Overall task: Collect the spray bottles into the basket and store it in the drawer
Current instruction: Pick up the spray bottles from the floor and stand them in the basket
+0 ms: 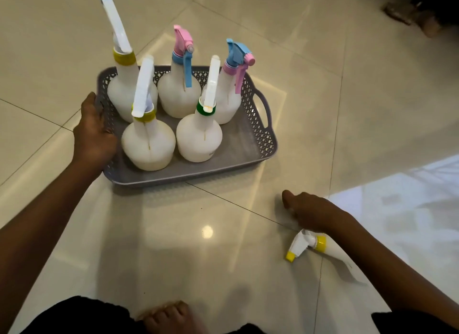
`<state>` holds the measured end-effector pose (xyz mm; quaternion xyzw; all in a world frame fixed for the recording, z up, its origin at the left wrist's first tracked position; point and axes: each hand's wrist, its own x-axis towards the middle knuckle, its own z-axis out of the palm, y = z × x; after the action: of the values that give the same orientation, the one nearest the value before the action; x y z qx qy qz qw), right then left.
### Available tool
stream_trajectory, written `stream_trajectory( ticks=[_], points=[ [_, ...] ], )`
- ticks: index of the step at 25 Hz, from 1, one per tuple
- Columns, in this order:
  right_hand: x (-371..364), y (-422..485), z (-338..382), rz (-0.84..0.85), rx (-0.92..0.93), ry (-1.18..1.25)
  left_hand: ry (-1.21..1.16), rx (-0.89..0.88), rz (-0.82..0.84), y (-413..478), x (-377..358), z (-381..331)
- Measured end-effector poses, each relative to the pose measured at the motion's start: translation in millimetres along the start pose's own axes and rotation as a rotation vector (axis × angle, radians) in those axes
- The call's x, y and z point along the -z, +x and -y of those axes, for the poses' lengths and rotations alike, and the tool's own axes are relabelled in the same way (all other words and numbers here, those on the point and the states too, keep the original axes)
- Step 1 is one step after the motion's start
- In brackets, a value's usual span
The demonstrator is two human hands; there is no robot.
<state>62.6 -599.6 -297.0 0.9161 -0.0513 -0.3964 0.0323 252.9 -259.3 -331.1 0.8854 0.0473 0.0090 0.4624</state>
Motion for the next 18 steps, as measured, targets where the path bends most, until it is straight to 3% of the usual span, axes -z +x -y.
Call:
stream_trajectory(
  ticks=[2,4,8,10,14,18],
  points=[
    [1,5,-8,-0.021,0.020,0.093,-0.007,0.005,0.004,1,-3,0],
    [7,-4,-16,0.080,-0.021,0.104,-0.012,-0.002,0.011,0,-6,0],
    [-2,-24,-21,0.212,-0.150,-0.146,-0.009,-0.015,0.025,0,-9,-1],
    [-14,-21,-17,0.202,-0.147,-0.133,0.003,-0.016,0.032,1,-11,-4],
    [-13,-15,-14,0.088,-0.027,-0.037,-0.017,-0.013,0.044,-3,-18,-10],
    [38,-23,-10,-0.261,0.194,0.169,-0.021,-0.013,0.044,-5,-20,-13]
  ],
)
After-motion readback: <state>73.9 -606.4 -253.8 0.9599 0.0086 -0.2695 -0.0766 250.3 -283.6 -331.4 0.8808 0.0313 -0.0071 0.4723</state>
